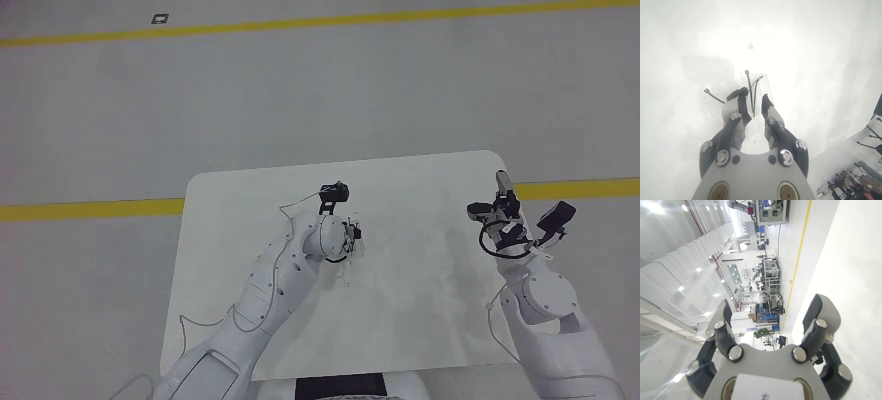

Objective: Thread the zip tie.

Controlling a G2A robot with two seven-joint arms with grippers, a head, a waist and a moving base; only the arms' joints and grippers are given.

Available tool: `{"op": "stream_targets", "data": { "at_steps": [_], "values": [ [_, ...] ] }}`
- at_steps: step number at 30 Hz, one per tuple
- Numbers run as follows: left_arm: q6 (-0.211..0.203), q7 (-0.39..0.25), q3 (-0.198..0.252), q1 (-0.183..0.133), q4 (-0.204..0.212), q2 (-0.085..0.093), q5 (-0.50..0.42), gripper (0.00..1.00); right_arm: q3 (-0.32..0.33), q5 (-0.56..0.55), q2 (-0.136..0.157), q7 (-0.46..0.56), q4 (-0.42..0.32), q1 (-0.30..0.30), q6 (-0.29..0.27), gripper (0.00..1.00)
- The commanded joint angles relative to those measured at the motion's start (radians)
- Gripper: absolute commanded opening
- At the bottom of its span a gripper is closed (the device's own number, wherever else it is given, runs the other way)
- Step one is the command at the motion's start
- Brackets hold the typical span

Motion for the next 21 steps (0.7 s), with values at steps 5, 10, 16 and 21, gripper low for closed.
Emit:
{"op": "stream_targets", "data": {
  "at_steps": [5,10,16,21],
  "values": [
    [0.0,-0.007,-0.003,-0.006,0.019,-0.012,0.021,0.16,0.0,0.0,0.0,0.0,0.0,0.0,0.0,1.0],
    [0.0,-0.019,-0.002,-0.013,0.039,-0.022,0.038,0.17,0.0,0.0,0.0,0.0,0.0,0.0,0.0,1.0],
    [0.0,-0.028,0.002,-0.023,0.065,-0.035,0.054,0.17,0.0,0.0,0.0,0.0,0.0,0.0,0.0,1.0],
    [0.0,-0.039,0.002,-0.031,0.085,-0.046,0.07,0.18,0.0,0.0,0.0,0.0,0.0,0.0,0.0,1.0]
  ]
}}
